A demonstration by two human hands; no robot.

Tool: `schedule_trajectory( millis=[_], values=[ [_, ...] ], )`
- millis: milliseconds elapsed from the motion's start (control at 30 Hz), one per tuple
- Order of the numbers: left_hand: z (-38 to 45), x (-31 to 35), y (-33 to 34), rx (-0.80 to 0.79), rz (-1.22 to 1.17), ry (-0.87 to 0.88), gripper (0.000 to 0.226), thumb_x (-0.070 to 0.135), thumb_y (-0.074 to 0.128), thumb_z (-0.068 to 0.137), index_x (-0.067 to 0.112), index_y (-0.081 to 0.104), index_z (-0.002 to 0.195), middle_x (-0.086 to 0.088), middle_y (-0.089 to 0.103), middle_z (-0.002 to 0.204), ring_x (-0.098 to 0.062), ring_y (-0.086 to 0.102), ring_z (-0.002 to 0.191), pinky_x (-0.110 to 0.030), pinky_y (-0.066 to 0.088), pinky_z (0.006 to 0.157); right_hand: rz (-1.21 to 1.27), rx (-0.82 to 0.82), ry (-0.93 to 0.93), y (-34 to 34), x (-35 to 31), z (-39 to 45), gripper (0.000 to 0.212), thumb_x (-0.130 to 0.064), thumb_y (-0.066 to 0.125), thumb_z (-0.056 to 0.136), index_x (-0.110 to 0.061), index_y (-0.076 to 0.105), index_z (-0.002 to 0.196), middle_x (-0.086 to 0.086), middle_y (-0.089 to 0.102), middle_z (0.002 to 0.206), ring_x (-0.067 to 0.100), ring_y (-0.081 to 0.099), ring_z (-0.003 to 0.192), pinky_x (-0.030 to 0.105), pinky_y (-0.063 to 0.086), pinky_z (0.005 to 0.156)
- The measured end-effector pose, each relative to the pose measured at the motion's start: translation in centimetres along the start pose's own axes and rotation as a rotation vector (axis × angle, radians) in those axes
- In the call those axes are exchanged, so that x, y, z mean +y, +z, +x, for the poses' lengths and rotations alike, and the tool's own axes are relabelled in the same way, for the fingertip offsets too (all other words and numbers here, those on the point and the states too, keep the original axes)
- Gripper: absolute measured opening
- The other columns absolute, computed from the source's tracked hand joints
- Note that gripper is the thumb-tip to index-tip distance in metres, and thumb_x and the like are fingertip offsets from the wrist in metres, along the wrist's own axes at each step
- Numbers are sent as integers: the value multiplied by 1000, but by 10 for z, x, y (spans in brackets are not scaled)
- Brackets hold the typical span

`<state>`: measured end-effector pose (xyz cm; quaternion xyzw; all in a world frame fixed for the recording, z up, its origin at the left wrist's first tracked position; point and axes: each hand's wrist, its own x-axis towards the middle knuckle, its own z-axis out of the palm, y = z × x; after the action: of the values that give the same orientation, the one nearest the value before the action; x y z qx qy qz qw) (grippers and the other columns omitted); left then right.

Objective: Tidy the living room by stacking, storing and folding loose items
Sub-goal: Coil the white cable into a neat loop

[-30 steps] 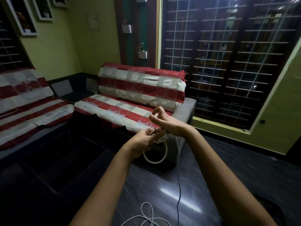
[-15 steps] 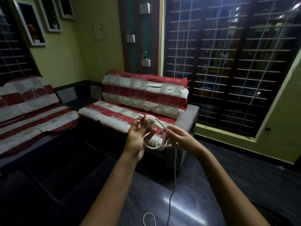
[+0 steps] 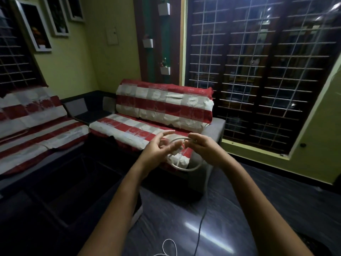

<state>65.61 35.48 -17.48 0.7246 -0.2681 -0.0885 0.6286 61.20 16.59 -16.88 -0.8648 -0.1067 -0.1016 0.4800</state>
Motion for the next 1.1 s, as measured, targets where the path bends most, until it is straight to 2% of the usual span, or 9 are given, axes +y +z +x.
schedule_trajectory(
  millis=[133, 267, 400, 500, 633, 767, 867, 967, 1100],
  values=[
    [10, 18, 17, -87, 439, 89, 72, 83, 41, 73, 28, 60, 115, 2, 71, 87, -7, 69, 75, -30, 58, 69, -112, -239, -27, 1, -21, 7, 15, -10, 53, 95, -15, 61, 107, 0, 63, 98, -1, 60, 82, 14, 50, 77],
    [13, 7, 33, -103, 301, -42, 52, 70, 52, 78, 18, 56, 71, 2, 49, 49, -6, 44, 36, -28, 38, 44, -398, -183, 32, 0, -13, 14, 9, -19, 59, 92, -15, 66, 89, -1, 66, 88, 15, 63, 79, 32, 54, 75],
    [19, 6, 28, -19, 254, -83, 69, 70, 46, 72, 3, 62, 61, -6, 45, 49, -13, 38, 39, -26, 33, 46, 119, -140, 181, 9, -2, 6, 20, -23, 59, 93, -10, 61, 77, 0, 55, 63, 12, 50, 56, 25, 42, 54],
    [23, 9, 23, 119, 204, -76, 66, 72, 48, 72, 11, 62, 54, -4, 51, 48, -16, 44, 42, -26, 38, 47, 337, -157, 194, 16, 6, 3, 27, -41, 66, 84, -16, 69, 73, -4, 54, 55, 13, 48, 55, 27, 39, 59],
    [27, 13, 16, 276, -255, -100, 49, 54, 61, 83, 13, 46, 59, 2, 40, 46, -10, 35, 36, -21, 31, 38, 615, -145, 175, 23, 11, 1, 44, -65, 57, 75, -21, 58, 67, -1, 55, 65, 15, 53, 65, 34, 43, 77],
    [32, 12, 22, 501, -510, -46, 47, 46, 58, 90, 15, 42, 58, 3, 34, 48, -11, 32, 40, -21, 30, 40, 864, 20, 59, 47, 8, -4, 46, -54, 39, 88, -14, 59, 79, 0, 63, 73, 16, 61, 77, 45, 41, 96],
    [25, 6, 44, 631, -573, -14, 46, 44, 50, 95, 15, 45, 60, 6, 38, 46, -10, 37, 43, -25, 34, 46, 1004, 306, 41, 61, -4, 1, 44, -46, 40, 94, -15, 61, 72, -3, 54, 59, 11, 52, 58, 31, 47, 68],
    [14, -2, 64, 578, -685, 8, 41, 36, 40, 100, 13, 44, 67, 6, 39, 50, -6, 42, 48, -20, 42, 52, 839, 499, 37, 53, -12, 9, 42, -35, 33, 102, -16, 48, 68, -11, 41, 51, 4, 35, 45, 18, 33, 45],
    [0, -24, 75, 435, -625, -69, 37, 38, 36, 100, 14, 52, 77, 0, 47, 64, -16, 48, 64, -31, 42, 64, 485, 553, -62, 34, -6, 23, 40, -37, 41, 100, -17, 64, 75, -1, 60, 62, 16, 50, 54, 23, 40, 55]
  ],
)
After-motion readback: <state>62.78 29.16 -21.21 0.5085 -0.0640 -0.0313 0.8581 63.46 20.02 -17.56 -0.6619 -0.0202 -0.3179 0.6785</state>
